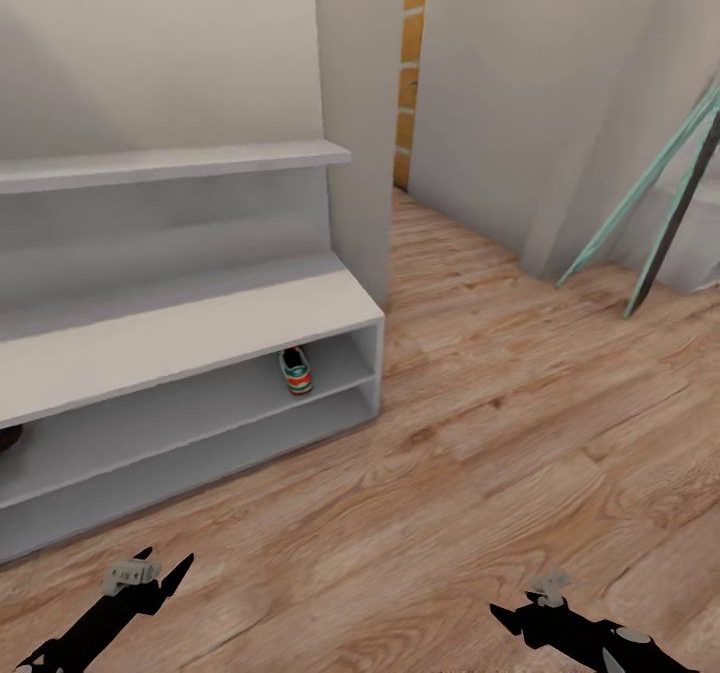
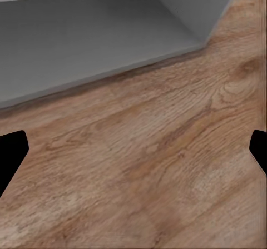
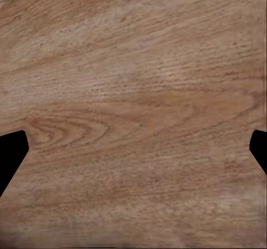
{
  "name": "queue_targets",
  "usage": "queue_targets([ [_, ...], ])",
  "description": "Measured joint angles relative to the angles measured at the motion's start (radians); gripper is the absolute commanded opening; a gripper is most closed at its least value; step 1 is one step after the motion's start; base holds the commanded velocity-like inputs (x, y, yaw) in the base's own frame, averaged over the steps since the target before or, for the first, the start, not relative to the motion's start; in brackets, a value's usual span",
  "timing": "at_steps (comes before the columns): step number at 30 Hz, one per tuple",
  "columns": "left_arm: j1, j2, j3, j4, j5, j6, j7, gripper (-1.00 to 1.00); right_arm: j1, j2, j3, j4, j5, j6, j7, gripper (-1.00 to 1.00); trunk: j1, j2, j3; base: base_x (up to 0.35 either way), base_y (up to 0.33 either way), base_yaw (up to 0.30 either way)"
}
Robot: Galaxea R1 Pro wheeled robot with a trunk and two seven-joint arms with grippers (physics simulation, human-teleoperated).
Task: Pick up the two gym shoes and the two sandals from the corridor floor and place them onto the hallstand (shoe rack) in the corridor, making sure they are on the rack and not on the floor. Arrange them so the two gym shoes are next to each other and the two sandals are next to each other.
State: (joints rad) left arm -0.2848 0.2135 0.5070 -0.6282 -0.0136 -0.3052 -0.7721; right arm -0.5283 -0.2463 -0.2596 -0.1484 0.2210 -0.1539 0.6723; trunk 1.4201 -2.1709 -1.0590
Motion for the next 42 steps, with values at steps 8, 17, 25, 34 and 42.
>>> queue_targets([
  [8, 0.0, 0.001, 0.001, 0.002, 0.001, 0.0, 0.004, 1.0, 0.0, 0.001, 0.0, 0.0, 0.0, 0.0, 0.0, 1.0, -0.004, 0.007, 0.003, 0.0, 0.0, -0.267],
  [17, 0.0, -0.004, 0.001, 0.004, 0.0, -0.001, 0.007, 1.0, 0.0, 0.001, 0.0, 0.0, 0.0, 0.0, 0.0, 1.0, -0.004, 0.007, 0.003, 0.0, 0.0, -0.267],
  [25, 0.0, -0.008, 0.0, 0.014, -0.003, -0.002, 0.007, 1.0, 0.0, 0.001, 0.0, 0.0, 0.0, 0.0, -0.032, 1.0, -0.004, 0.007, 0.003, 0.0, 0.0, -0.267],
  [34, 0.0, -0.007, 0.001, 0.115, -0.001, -0.014, 0.046, 1.0, 0.002, 0.003, 0.001, 0.001, 0.0, -0.002, -0.142, 1.0, -0.004, 0.007, 0.003, 0.0, 0.0, -0.267],
  [42, 0.0, -0.046, -0.007, 0.176, -0.007, -0.02, 0.32, 1.0, 0.045, 0.015, 0.002, 0.002, -0.001, -0.111, -0.293, 1.0, -0.004, 0.007, 0.003, 0.0, 0.0, -0.267],
])
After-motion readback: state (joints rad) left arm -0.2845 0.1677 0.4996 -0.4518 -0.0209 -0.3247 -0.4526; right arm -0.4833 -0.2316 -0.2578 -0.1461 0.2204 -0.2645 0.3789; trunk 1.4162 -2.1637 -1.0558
